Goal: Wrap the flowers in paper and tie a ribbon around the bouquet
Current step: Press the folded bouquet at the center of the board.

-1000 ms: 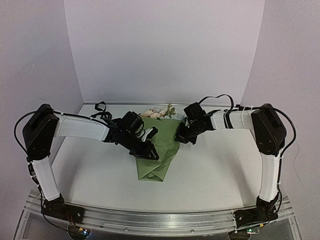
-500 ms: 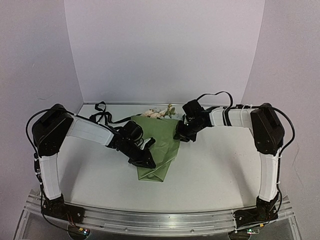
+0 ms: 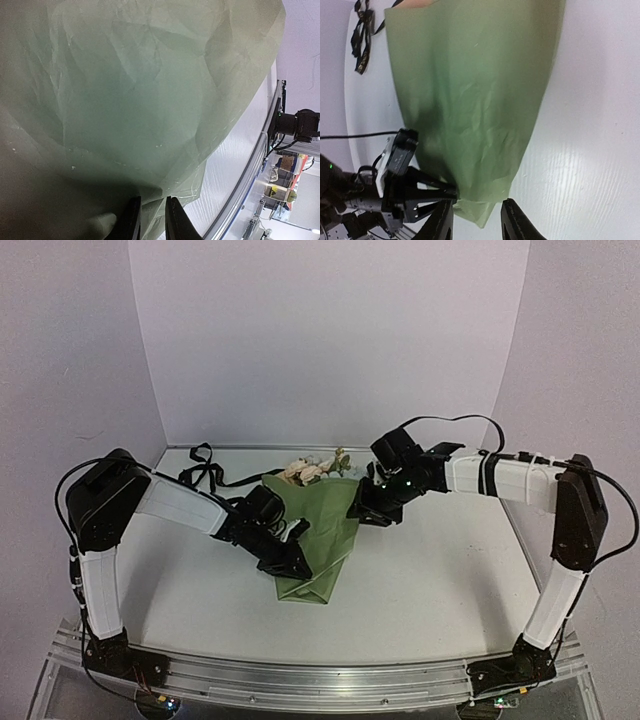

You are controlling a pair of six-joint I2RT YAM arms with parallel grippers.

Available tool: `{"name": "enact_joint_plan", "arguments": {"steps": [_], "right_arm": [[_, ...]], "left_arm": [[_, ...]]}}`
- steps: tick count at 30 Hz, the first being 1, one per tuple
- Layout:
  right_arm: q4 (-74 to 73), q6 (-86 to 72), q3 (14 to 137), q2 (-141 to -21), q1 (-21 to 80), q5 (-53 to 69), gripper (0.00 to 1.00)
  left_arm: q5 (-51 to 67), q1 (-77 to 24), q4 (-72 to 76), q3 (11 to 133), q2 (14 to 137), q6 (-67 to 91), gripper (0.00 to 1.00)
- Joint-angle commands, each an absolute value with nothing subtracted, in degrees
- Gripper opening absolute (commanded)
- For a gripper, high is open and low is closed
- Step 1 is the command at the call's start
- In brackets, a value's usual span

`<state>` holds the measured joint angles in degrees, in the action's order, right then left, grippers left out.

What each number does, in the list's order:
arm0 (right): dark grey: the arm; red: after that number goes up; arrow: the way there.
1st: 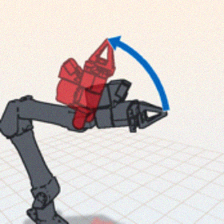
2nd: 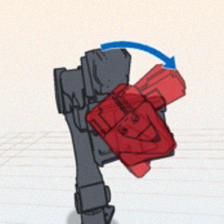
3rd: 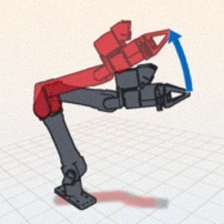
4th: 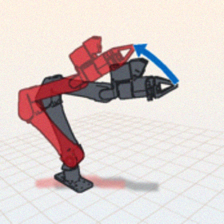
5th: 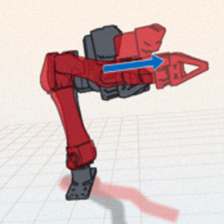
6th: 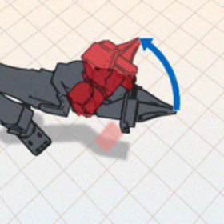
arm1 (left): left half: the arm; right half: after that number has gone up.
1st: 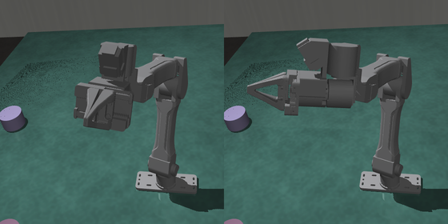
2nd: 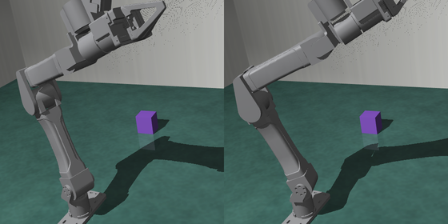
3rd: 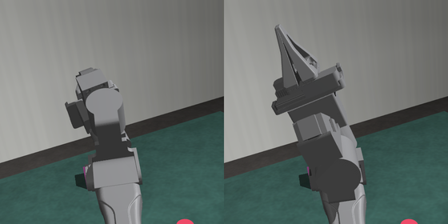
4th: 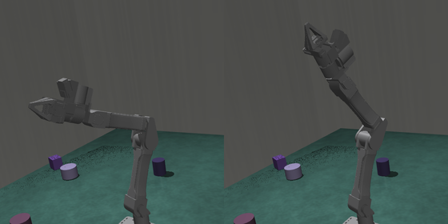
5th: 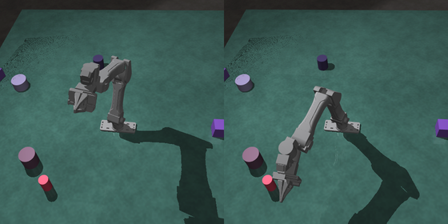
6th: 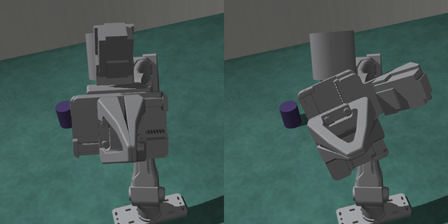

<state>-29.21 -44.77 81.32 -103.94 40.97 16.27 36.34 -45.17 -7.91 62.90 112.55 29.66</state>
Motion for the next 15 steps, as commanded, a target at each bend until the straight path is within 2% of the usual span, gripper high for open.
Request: {"name": "enact_joint_plan", "arguments": {"steps": [1, 5, 15], "right_arm": [[-29.89, -47.37, 82.41, -105.40, 45.31, 19.17, 0.24], [-28.47, -48.22, 85.19, -109.52, 47.31, 21.15, 0.18], [-26.63, -50.69, 91.80, -118.03, 49.86, 23.45, 0.15]], "left_arm": [[36.36, -45.23, -7.31, 61.88, 108.62, 30.32, 0.19], [35.77, -44.79, -8.42, 61.02, 105.22, 30.41, 0.20], [36.07, -42.22, -9.47, 55.70, 100.28, 30.49, 0.20]]}}
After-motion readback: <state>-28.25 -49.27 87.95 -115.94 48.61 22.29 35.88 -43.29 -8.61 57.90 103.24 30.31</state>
